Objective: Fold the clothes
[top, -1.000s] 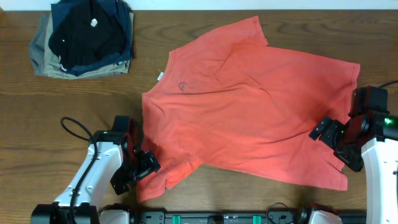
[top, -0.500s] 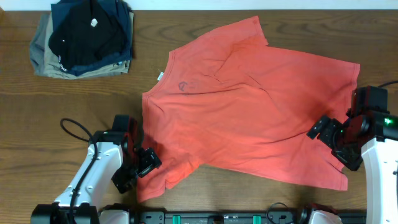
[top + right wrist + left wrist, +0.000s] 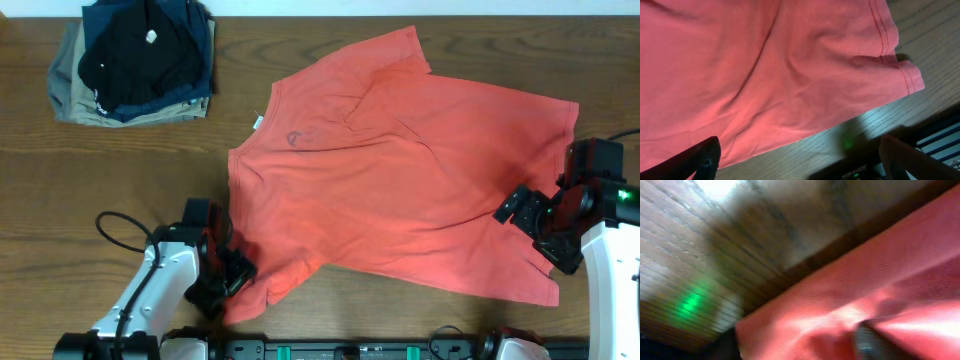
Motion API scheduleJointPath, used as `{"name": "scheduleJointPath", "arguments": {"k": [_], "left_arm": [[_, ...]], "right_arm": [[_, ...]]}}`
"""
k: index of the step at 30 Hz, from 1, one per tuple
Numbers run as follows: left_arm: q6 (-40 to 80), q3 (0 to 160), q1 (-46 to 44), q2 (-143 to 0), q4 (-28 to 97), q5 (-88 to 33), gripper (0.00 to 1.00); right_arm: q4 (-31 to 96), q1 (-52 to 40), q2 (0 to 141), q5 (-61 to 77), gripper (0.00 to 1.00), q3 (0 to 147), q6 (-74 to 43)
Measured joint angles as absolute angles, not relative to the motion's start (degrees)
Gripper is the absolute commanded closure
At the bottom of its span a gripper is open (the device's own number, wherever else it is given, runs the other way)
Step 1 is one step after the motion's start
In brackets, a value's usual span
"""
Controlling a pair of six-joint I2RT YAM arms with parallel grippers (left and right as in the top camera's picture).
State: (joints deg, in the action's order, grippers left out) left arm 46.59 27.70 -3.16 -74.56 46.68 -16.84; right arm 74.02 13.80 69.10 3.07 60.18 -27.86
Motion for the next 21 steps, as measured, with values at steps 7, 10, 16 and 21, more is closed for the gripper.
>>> {"name": "scheduleJointPath", "arguments": {"k": [7, 10, 16, 21], "left_arm": [[47.5, 27.5, -3.2, -74.5, 46.0, -18.5, 0.89], [47.6, 27.5, -3.2, -74.5, 45.8, -18.7, 0.89], [47.8, 27.5, -3.2, -74.5, 45.8, -18.8, 0.88], [47.8, 27.5, -3.2, -74.5, 45.8, -18.8, 0.88]], "right_arm": [[73.8, 13.9, 69.1, 3.0, 0.01, 60.1, -27.9], [73.8, 14.8, 69.1, 2.0, 0.01, 60.1, -28.7], [73.7, 23.1, 69.1, -0.5, 0.01, 59.7, -31.0], [73.8, 32.8, 69.1, -1.1, 0.01, 57.1, -31.6]]}}
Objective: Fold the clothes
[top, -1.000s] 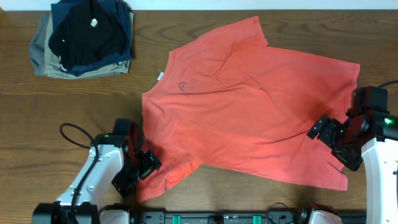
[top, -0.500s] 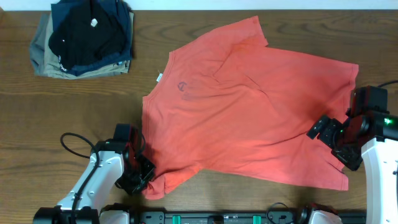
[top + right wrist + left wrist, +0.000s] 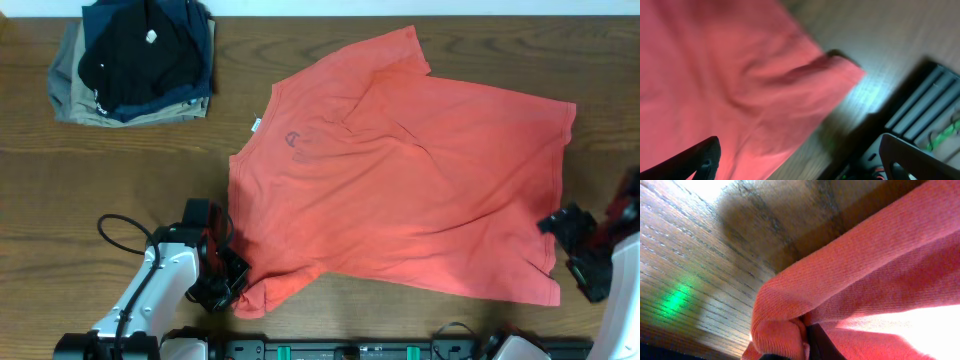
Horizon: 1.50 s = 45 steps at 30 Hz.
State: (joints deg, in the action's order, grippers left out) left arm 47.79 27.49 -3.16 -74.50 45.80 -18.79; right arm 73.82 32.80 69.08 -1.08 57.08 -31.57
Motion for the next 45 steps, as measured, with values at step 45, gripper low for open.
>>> {"name": "scheduleJointPath", "arguments": {"k": [45], "left_arm": [[47.8, 27.5, -3.2, -74.5, 45.8, -18.8, 0.88]], "right_arm": [[47.3, 49.1, 68.8, -2.5, 0.33, 27.8, -44.7]]}}
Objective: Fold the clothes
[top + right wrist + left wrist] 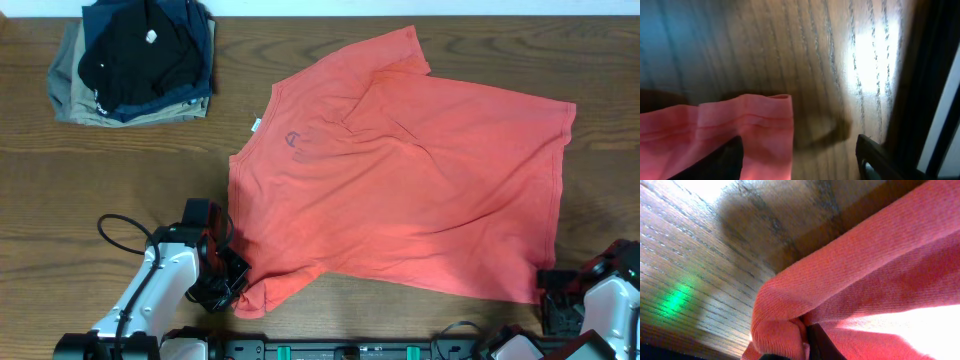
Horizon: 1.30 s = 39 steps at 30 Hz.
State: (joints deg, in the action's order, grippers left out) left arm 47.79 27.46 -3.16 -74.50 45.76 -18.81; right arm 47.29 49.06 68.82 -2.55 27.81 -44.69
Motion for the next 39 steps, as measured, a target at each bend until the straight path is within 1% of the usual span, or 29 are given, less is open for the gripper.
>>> {"name": "scheduleJointPath", "arguments": {"k": [6, 7, 9, 10, 18, 20, 21, 23, 24, 27, 28, 33, 37, 39], "left_arm": [[47.8, 27.5, -3.2, -74.5, 45.8, -18.8, 0.88], [47.8, 27.5, -3.2, -74.5, 45.8, -18.8, 0.88], [47.8, 27.5, -3.2, -74.5, 45.8, -18.8, 0.88], [47.8, 27.5, -3.2, -74.5, 45.8, -18.8, 0.88], [47.8, 27.5, -3.2, -74.5, 45.8, -18.8, 0.88], [47.8, 27.5, -3.2, -74.5, 45.8, -18.8, 0.89], [47.8, 27.5, -3.2, -74.5, 45.8, -18.8, 0.88], [47.8, 27.5, -3.2, -74.5, 45.8, -18.9, 0.88], [47.8, 27.5, -3.2, -74.5, 45.8, -18.9, 0.88], [47.8, 27.5, -3.2, -74.5, 45.8, -18.9, 0.88], [47.8, 27.5, -3.2, -74.5, 45.8, -18.9, 0.94], [47.8, 27.5, -3.1, -74.5, 45.6, -19.4, 0.94], [45.4, 27.4, -3.1, -74.5, 45.5, -22.0, 0.94], [43.8, 27.5, -3.1, -74.4, 47.5, -23.6, 0.94]], "right_arm": [[46.3, 49.1, 68.8, -2.5, 0.34, 27.7, -44.7], [46.0, 49.1, 68.8, -2.5, 0.36, 27.7, -44.7], [45.6, 49.1, 68.8, -2.5, 0.49, 27.7, -44.5], [45.5, 49.1, 68.8, -2.6, 0.51, 27.7, -44.7], [44.3, 49.1, 68.8, -2.6, 0.50, 27.1, -44.8], [42.9, 49.1, 68.8, -2.5, 0.52, 26.1, -44.8], [42.6, 49.1, 68.7, -2.5, 0.54, 26.0, -44.7], [42.3, 49.1, 68.4, -2.6, 0.65, 25.8, -44.6], [42.3, 49.1, 68.4, -2.5, 0.69, 25.8, -44.6], [42.1, 49.1, 68.4, -2.4, 0.78, 25.8, -44.7], [42.1, 49.1, 68.3, -2.3, 0.81, 25.8, -44.7], [43.5, 49.1, 68.3, -1.7, 0.98, 26.0, -44.7], [49.2, 49.1, 68.4, -1.5, 0.99, 28.9, -44.8], [52.7, 49.1, 68.4, -1.5, 0.98, 32.3, -44.8]]}}
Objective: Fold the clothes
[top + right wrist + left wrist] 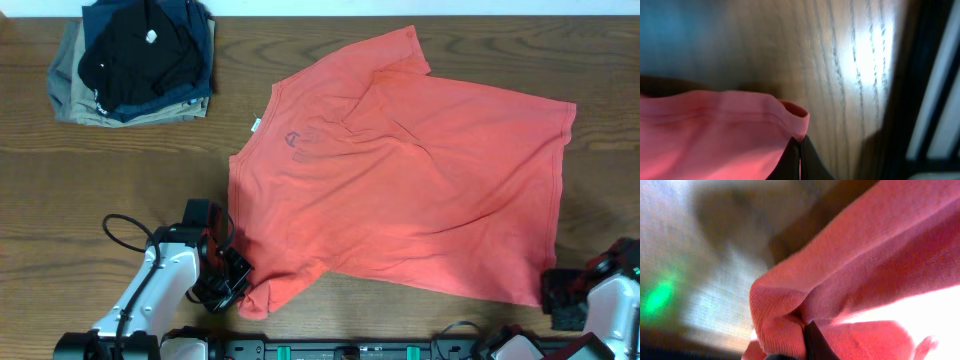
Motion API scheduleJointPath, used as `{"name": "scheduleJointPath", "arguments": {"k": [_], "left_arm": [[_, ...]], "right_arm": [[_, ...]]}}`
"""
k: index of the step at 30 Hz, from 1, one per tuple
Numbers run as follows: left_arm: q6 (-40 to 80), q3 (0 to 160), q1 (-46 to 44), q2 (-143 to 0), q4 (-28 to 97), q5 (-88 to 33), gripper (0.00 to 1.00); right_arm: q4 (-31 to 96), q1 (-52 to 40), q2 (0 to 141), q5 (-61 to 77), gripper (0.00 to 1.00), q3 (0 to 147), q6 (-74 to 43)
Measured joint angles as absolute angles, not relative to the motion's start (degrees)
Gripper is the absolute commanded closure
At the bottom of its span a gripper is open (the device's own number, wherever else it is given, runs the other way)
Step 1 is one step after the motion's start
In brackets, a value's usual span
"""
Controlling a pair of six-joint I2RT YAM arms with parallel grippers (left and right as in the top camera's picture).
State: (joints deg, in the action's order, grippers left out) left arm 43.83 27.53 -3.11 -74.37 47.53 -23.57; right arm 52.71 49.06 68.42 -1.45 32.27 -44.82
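A coral-red T-shirt (400, 170) lies spread flat across the wooden table, neck to the left. My left gripper (232, 283) is at the near left sleeve and is shut on the bunched red cloth (790, 315). My right gripper (556, 292) sits at the shirt's near right hem corner, shut on the stitched hem edge (790, 117); the two dark fingertips (790, 160) meet with the cloth pinched between them.
A stack of folded dark and tan clothes (135, 60) sits at the far left corner. The table's near edge with a black rail (350, 350) runs just below both grippers. Bare wood (110, 170) lies left of the shirt.
My right gripper was open around the hem corner and is now shut on it. The left gripper still grips the sleeve, which looks slightly lifted in the wrist view.
At first my left gripper was at the sleeve and my right gripper hovered open over the shirt's right side. Then the left was shut on the sleeve while the right had moved off to the near right corner. Now both are shut on the shirt.
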Motion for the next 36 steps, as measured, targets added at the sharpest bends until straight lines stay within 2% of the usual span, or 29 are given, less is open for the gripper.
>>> {"name": "scheduleJointPath", "arguments": {"k": [8, 21, 30, 36], "left_arm": [[40.8, 31.1, -3.1, -66.5, 57.4, -25.5, 0.94], [40.0, 44.4, -3.1, -47.1, 68.9, -24.8, 0.94], [40.0, 50.0, -3.1, -45.8, 68.5, -22.4, 0.94], [40.0, 50.0, -3.2, -48.0, 60.5, -19.4, 0.94]], "right_arm": [[64.4, 49.1, 68.4, -1.4, 0.99, 44.5, -44.8], [68.8, 49.1, 68.5, -1.5, 0.99, 49.8, -44.8], [71.1, 49.1, 68.5, -1.9, 0.98, 57.3, -44.1], [69.2, 48.8, 68.5, -1.6, 0.99, 57.4, -43.4]]}}
